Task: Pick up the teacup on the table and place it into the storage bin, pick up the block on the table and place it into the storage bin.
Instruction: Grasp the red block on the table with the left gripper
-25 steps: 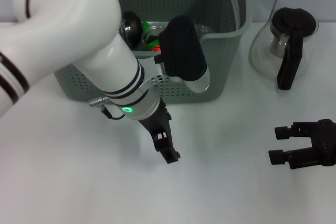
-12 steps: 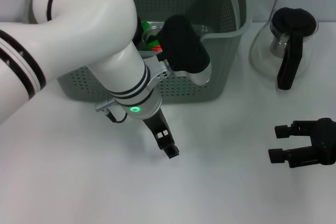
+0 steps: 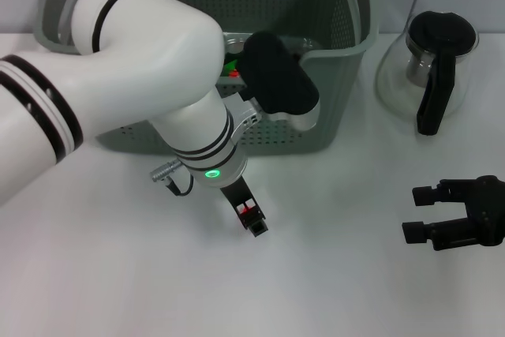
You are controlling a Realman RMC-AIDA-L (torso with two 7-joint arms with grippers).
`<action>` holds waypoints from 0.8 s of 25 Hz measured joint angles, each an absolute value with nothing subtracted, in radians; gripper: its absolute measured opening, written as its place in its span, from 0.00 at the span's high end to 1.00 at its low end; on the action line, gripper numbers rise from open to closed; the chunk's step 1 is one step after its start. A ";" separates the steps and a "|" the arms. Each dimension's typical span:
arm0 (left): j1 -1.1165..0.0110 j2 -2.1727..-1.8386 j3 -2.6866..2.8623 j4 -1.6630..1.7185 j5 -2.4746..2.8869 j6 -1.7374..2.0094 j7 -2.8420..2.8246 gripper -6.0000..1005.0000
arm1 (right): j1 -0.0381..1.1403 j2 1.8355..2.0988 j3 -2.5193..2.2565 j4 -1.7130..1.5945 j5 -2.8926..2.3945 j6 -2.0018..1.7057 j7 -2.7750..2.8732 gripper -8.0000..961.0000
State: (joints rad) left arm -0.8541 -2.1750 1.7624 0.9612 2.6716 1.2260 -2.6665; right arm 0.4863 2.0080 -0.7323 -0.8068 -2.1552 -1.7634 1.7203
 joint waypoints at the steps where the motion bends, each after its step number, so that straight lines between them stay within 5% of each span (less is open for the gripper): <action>1: -0.857 -2.175 1.763 0.961 2.672 1.229 -2.679 0.34 | 0.486 2.008 -0.733 -0.807 -2.155 -1.763 1.720 0.02; 20: -0.933 -2.176 1.755 0.897 2.672 1.266 -2.959 0.41 | 0.505 2.007 -0.733 -0.807 -2.166 -1.762 1.723 0.02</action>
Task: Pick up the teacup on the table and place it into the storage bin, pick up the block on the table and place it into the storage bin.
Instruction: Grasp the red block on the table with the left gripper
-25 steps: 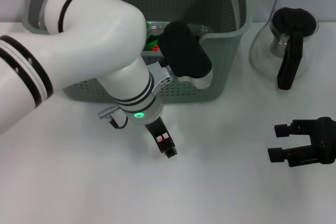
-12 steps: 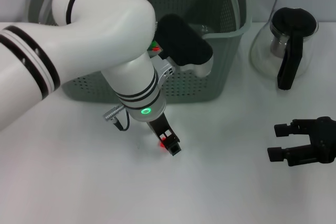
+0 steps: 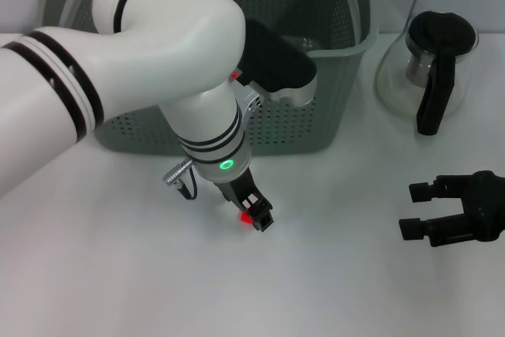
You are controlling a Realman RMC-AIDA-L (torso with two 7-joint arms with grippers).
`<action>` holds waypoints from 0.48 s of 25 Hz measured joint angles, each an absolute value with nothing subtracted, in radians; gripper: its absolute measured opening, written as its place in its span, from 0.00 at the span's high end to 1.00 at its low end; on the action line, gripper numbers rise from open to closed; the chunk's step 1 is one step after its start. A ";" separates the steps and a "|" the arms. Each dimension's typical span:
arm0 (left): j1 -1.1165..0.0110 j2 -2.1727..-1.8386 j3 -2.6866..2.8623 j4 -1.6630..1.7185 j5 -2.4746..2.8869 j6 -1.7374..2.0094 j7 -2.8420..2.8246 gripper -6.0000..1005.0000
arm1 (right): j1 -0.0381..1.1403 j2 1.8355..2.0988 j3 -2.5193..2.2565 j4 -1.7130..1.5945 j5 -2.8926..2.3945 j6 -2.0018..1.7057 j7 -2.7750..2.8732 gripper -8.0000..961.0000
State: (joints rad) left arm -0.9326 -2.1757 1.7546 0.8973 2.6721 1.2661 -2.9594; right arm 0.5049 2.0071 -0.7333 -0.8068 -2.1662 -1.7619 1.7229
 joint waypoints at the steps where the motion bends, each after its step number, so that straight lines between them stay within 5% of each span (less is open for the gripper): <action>1: -0.937 -2.176 1.755 0.890 2.672 1.263 -2.962 0.41 | 0.507 2.008 -0.733 -0.807 -2.168 -1.762 1.723 0.02; 12: -0.943 -2.177 1.758 0.864 2.670 1.232 -2.970 0.44 | 0.511 2.008 -0.735 -0.805 -2.169 -1.761 1.725 0.02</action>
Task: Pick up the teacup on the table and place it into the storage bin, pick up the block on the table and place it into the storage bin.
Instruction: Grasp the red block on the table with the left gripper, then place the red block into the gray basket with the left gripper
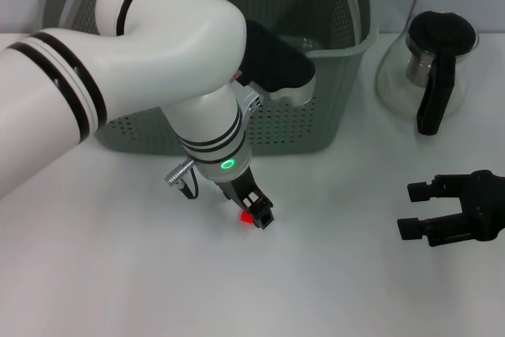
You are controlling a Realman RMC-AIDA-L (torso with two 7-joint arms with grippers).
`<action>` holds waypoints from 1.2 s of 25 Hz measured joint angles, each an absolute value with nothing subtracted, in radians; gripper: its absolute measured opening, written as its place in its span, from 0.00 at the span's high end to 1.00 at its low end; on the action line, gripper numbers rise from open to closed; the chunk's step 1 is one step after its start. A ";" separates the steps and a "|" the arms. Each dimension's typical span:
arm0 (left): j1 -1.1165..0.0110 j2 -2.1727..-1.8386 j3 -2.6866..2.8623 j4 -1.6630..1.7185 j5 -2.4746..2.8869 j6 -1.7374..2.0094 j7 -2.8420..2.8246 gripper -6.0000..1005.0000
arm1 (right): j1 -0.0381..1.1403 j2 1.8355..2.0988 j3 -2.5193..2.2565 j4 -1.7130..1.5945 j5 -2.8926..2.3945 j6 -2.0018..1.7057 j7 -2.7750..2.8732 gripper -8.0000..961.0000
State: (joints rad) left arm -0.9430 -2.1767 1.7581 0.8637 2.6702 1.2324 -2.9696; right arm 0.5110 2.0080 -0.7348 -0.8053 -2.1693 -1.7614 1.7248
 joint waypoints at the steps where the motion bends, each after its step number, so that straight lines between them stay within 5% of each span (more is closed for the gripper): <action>1: -0.943 -2.177 1.758 0.863 2.670 1.231 -2.970 0.44 | 0.511 2.008 -0.735 -0.805 -2.169 -1.761 1.725 0.02; 20: -0.940 -2.178 1.777 0.853 2.664 1.220 -2.970 0.50 | 0.511 2.008 -0.735 -0.805 -2.169 -1.752 1.721 0.02; 30: -0.938 -2.178 1.795 0.871 2.669 1.219 -2.972 0.71 | 0.509 2.008 -0.733 -0.805 -2.169 -1.752 1.720 0.02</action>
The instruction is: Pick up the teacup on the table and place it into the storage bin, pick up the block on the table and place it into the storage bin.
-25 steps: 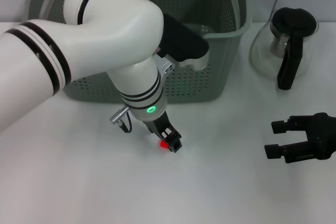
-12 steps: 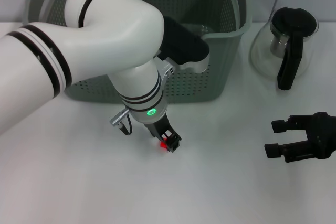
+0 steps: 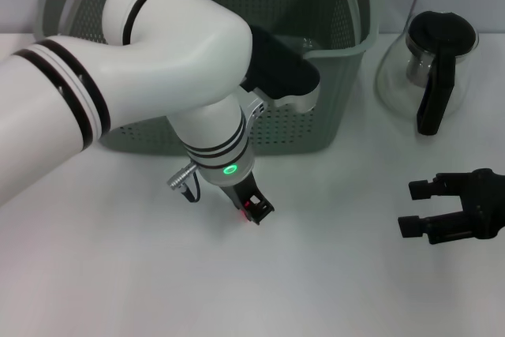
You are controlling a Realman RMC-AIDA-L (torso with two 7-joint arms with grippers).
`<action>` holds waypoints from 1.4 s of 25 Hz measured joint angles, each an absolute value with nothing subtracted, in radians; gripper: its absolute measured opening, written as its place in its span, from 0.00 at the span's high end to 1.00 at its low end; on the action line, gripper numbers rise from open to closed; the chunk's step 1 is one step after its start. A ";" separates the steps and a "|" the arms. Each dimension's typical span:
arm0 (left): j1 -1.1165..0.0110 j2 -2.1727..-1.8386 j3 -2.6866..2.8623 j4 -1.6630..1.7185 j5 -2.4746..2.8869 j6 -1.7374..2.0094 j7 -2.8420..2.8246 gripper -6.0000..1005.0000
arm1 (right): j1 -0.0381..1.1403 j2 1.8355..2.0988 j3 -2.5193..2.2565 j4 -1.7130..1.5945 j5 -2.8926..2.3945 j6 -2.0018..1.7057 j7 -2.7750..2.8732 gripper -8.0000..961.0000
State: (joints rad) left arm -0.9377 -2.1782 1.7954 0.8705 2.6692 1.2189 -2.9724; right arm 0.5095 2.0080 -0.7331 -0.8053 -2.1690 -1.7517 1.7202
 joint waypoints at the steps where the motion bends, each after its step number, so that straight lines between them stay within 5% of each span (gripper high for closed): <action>1: -0.937 -2.178 1.795 0.877 2.670 1.220 -2.973 0.73 | 0.509 2.008 -0.733 -0.805 -2.169 -1.752 1.720 0.02; 6: -0.936 -2.174 1.798 0.933 2.677 1.262 -2.970 0.82 | 0.504 2.008 -0.731 -0.805 -2.169 -1.752 1.719 0.02; 20: -0.823 -2.167 1.269 1.661 2.543 1.715 -2.701 0.77 | 0.477 1.992 -0.701 -0.805 -2.169 -1.749 1.718 0.02; 27: -0.864 -2.122 1.118 1.501 2.641 1.438 -2.654 0.74 | 0.472 1.991 -0.699 -0.805 -2.175 -1.748 1.719 0.02; 35: -0.846 -2.133 1.063 1.502 2.538 1.299 -2.623 0.71 | 0.484 1.989 -0.698 -0.815 -2.175 -1.755 1.716 0.02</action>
State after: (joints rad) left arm -0.8459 -2.1332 1.0626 1.5017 2.5381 1.2988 -2.6228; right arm 0.4840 1.9888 -0.6979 -0.8149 -2.1752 -1.7551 1.7161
